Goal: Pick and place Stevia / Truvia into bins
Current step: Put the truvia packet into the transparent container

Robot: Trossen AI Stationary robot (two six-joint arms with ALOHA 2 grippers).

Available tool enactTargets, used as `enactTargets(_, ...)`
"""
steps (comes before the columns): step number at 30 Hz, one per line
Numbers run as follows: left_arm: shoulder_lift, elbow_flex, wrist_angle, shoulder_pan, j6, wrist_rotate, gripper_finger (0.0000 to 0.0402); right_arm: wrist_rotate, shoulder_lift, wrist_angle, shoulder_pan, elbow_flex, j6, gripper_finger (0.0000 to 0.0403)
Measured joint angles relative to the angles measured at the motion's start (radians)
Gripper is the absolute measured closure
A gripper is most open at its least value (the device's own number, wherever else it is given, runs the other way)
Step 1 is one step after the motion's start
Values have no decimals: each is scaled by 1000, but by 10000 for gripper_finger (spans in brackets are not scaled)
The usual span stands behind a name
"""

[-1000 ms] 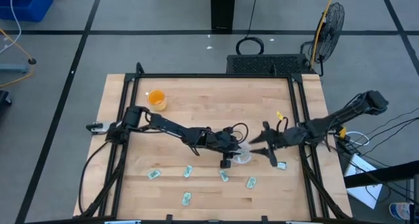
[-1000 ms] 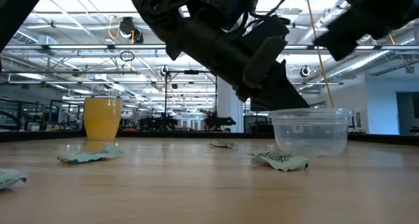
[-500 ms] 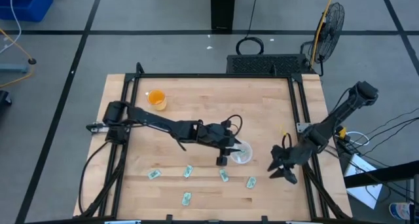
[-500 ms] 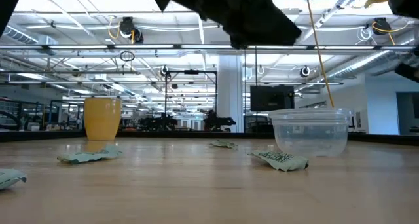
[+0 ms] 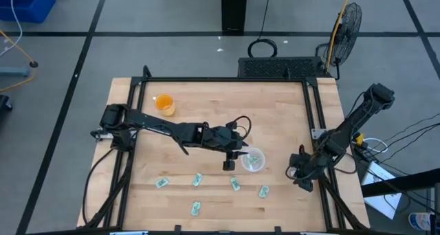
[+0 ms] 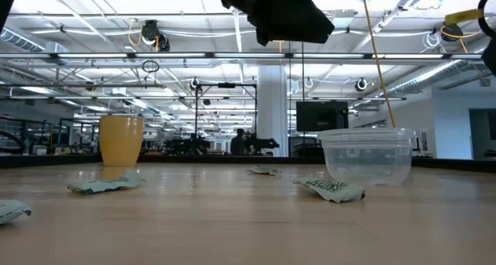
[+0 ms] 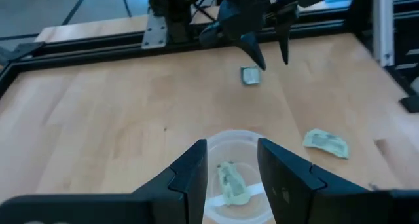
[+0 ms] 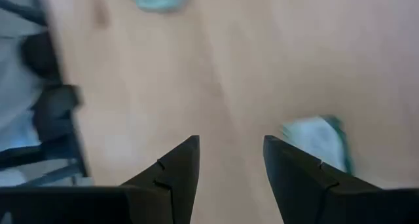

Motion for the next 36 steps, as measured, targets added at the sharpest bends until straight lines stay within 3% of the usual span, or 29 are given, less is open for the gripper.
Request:
enactTargets(13, 0, 0, -46, 1, -4, -37, 261, 15, 217, -18, 17, 6, -120, 254)
enactTargets(20, 0, 0, -46, 2, 1, -38, 261, 32, 247, -32, 16, 4, -126, 301)
enactTargets(29, 0, 0, -52, 2, 1, -43, 261, 45, 247, -47, 16, 2, -125, 394)
enactTargets(36, -128, -1, -279, 0, -71, -282, 261, 91, 248, -14, 19, 2, -92, 401)
